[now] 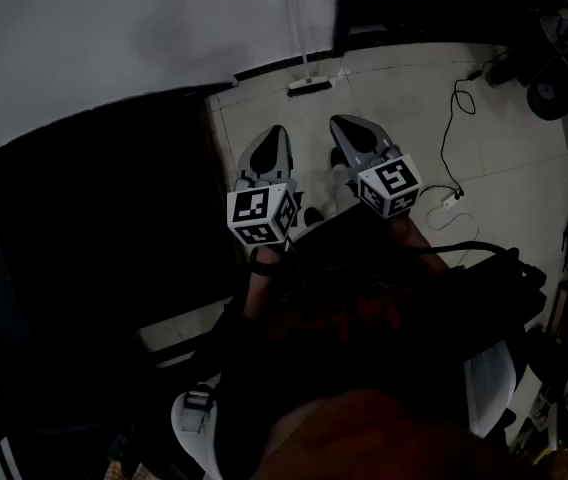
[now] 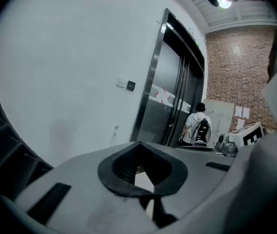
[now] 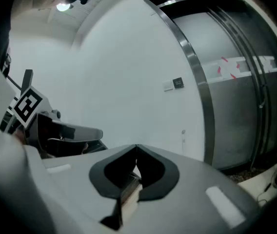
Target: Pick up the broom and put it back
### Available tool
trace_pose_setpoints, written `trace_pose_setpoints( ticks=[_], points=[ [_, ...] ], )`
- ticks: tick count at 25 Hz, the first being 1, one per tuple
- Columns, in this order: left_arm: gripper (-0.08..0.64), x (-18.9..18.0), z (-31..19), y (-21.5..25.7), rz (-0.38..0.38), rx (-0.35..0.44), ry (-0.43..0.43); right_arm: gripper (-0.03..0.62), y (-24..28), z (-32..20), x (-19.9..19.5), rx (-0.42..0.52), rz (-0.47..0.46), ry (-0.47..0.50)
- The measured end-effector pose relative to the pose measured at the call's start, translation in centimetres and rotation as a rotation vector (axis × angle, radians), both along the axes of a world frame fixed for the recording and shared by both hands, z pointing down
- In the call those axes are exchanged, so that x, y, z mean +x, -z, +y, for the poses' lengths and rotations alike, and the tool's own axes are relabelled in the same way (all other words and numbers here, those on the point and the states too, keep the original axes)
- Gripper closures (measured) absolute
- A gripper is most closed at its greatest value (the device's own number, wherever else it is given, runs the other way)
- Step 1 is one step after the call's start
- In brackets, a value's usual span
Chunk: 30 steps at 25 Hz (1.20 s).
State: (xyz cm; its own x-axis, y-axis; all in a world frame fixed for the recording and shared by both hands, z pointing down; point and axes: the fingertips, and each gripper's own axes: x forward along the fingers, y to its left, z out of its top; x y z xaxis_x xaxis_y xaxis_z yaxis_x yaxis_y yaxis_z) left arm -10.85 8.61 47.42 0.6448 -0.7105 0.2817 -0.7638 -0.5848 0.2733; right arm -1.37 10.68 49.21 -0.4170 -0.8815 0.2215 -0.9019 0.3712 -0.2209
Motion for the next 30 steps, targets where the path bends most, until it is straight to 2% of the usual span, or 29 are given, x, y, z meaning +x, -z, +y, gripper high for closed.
trace_pose_setpoints(
  ticks=[2, 3, 6, 8, 12, 15, 18, 22, 25, 30],
  points=[
    [0.557, 0.9, -2.0, -0.3, -0.026, -0.008, 0.017, 0.569, -0.9, -2.1, 1.1, -0.023, -0.009, 0.004],
    [0.557, 1.5, -3.2, -0.6, -0.036, -0.012, 0.024, 0.509, -1.5, -3.4, 1.9, -0.036, -0.013, 0.004],
    [0.557, 3.9, -8.1, -1.9, -0.070, -0.027, 0.028, 0.454, -3.9, -8.9, 4.8, -0.073, -0.019, -0.005],
    [0.557, 5.7, -11.9, -2.4, -0.104, -0.029, 0.028, 0.443, -6.0, -13.8, 7.1, -0.099, 0.008, -0.010],
    [0.557, 8.4, -18.8, -1.3, -0.139, 0.002, 0.042, 0.440, -9.8, -22.7, 10.6, -0.146, 0.139, 0.002],
    [0.557, 8.9, -22.2, -1.0, -0.142, -0.001, 0.079, 0.439, -12.6, -27.9, 11.6, -0.193, 0.150, 0.024],
    [0.557, 9.4, -24.3, -2.0, -0.176, -0.051, 0.098, 0.439, -15.6, -32.3, 12.0, -0.235, 0.152, 0.055],
    [0.557, 10.9, -26.6, -3.2, -0.218, -0.095, 0.093, 0.440, -19.6, -38.8, 14.8, -0.282, 0.182, 0.048],
    [0.557, 9.7, -27.8, -3.5, -0.245, -0.115, 0.102, 0.440, -24.0, -44.5, 15.5, -0.333, 0.210, 0.016],
    [0.557, 5.8, -29.3, -4.9, -0.290, -0.154, 0.170, 0.414, -32.5, -54.1, 16.5, -0.461, 0.263, -0.041]
  ],
)
